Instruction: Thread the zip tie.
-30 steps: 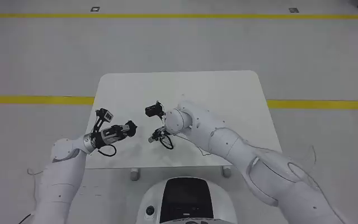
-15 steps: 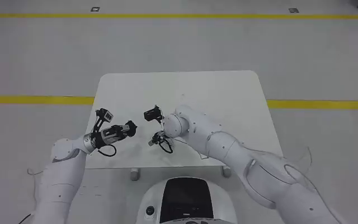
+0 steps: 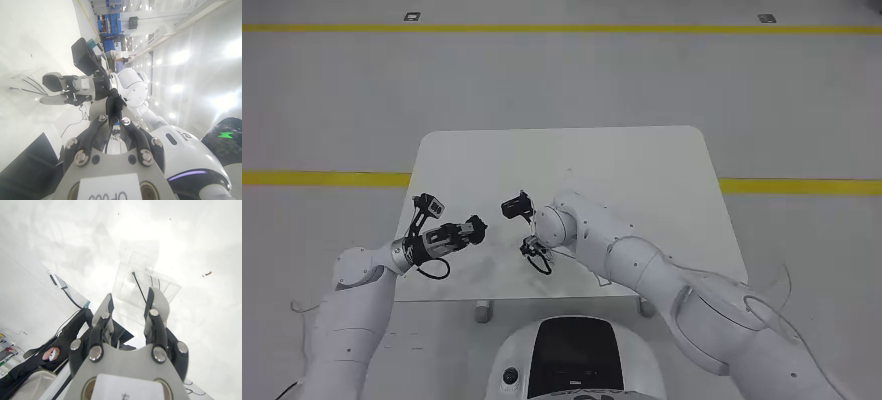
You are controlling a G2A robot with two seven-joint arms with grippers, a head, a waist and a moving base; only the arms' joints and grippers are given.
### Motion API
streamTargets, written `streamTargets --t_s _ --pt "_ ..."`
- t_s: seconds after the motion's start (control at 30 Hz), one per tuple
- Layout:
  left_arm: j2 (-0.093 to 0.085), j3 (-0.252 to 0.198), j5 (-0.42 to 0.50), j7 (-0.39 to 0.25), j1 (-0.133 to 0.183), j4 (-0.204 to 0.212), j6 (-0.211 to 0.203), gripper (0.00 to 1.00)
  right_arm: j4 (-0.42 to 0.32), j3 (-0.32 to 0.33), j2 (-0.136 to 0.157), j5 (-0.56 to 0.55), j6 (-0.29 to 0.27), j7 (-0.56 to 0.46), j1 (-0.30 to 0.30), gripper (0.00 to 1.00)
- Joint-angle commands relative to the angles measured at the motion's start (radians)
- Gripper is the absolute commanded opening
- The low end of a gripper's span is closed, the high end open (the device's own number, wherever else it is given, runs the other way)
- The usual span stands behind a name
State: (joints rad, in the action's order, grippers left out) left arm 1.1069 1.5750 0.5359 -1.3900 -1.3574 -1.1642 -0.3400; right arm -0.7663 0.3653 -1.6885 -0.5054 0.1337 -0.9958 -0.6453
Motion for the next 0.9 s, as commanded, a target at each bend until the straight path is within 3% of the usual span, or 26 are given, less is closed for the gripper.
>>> streamTargets --t_s 0.0,0.2,0.67,0.77,0.87 --pt "0.0 0.0 0.0 0.0 0.0 0.0 0.0 0.0 0.011 -0.003 -0.004 -0.011 0.001 -0.005 0.0 0.0" --pt "0.0 0.0 0.0 0.0 0.0 0.0 0.0 0.0 0.047 -0.005 -0.023 -0.023 0.005 -0.027 0.0 0.0" --pt "0.0 0.0 0.0 0.0 0.0 0.0 0.0 0.0 0.098 -0.015 -0.064 -0.025 -0.029 -0.186 0.014 0.0" --pt "0.0 0.0 0.0 0.0 0.0 0.0 0.0 0.0 0.11 -0.014 -0.072 -0.03 -0.033 -0.171 0.015 0.0" --pt "0.0 0.0 0.0 0.0 0.0 0.0 0.0 0.0 0.13 -0.015 -0.08 -0.042 -0.026 -0.148 0.013 0.21"
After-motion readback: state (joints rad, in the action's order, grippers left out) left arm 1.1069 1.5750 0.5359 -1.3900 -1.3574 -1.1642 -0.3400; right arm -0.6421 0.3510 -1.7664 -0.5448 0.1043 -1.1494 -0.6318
